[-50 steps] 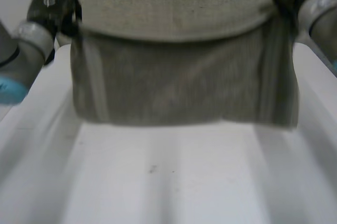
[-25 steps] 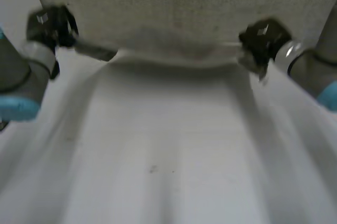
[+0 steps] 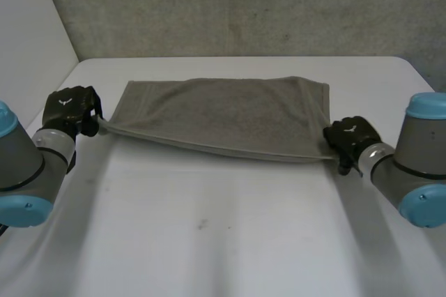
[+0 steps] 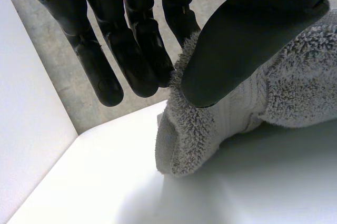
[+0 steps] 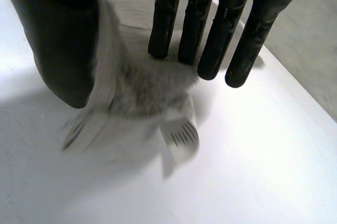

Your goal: Fold the towel.

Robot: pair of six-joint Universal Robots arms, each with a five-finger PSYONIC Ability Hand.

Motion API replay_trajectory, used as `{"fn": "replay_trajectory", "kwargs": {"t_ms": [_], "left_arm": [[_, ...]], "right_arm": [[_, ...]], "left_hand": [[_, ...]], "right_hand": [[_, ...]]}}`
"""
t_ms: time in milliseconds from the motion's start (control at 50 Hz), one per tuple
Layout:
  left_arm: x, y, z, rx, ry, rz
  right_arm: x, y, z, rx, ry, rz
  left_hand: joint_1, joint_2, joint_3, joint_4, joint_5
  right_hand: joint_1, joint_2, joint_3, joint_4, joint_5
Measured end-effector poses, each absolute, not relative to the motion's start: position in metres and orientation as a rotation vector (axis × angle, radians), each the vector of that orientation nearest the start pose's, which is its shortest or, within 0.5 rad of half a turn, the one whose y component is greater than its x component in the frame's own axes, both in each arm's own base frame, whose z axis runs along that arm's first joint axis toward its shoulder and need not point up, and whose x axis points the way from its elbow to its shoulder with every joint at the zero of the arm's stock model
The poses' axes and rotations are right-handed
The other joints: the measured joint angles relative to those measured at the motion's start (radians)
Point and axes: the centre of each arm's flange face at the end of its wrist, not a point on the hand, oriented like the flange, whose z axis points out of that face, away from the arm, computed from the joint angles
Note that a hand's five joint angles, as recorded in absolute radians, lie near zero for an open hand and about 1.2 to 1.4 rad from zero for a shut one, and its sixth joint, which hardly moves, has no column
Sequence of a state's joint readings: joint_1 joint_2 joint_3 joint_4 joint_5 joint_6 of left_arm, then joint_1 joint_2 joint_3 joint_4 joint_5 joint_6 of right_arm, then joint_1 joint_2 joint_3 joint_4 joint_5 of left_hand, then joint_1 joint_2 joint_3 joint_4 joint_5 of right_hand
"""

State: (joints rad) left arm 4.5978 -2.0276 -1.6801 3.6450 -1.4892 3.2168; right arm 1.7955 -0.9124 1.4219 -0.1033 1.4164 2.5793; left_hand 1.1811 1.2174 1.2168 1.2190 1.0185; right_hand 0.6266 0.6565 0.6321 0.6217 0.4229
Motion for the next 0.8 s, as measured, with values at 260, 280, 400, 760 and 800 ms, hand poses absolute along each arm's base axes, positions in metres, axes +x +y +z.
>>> {"fn": "replay_trajectory", "kwargs": {"t_ms": [260, 280, 400, 760, 800], "left_arm": [[-0.18, -0.35, 0.162, 0.311, 2.351, -2.195], [-0.18, -0.35, 0.162, 0.312, 2.353, -2.194], [-0.181, -0.343, 0.161, 0.323, 2.37, -2.18], [-0.164, -0.262, 0.187, 0.489, 2.466, -1.988], [-0.161, -0.247, 0.191, 0.553, 2.466, -1.961]], "right_arm": [[0.198, -0.347, 0.125, -0.723, 2.507, -1.754], [0.198, -0.347, 0.125, -0.722, 2.506, -1.754], [0.199, -0.343, 0.132, -0.744, 2.474, -1.763], [0.171, -0.267, 0.174, -1.383, 2.579, -1.537], [0.163, -0.256, 0.181, -1.461, 2.605, -1.47]], "left_hand": [[0.0, 0.0, 0.0, 0.0, 0.0], [0.0, 0.0, 0.0, 0.0, 0.0], [0.0, 0.0, 0.0, 0.0, 0.0], [0.0, 0.0, 0.0, 0.0, 0.0], [0.0, 0.0, 0.0, 0.0, 0.0]], "right_hand": [[0.309, 0.257, 0.276, 0.287, 0.323], [0.448, 0.424, 0.434, 0.445, 0.484], [0.671, 0.675, 0.703, 0.719, 0.735], [0.671, 0.675, 0.703, 0.72, 0.735], [0.671, 0.675, 0.703, 0.72, 0.735]]}}
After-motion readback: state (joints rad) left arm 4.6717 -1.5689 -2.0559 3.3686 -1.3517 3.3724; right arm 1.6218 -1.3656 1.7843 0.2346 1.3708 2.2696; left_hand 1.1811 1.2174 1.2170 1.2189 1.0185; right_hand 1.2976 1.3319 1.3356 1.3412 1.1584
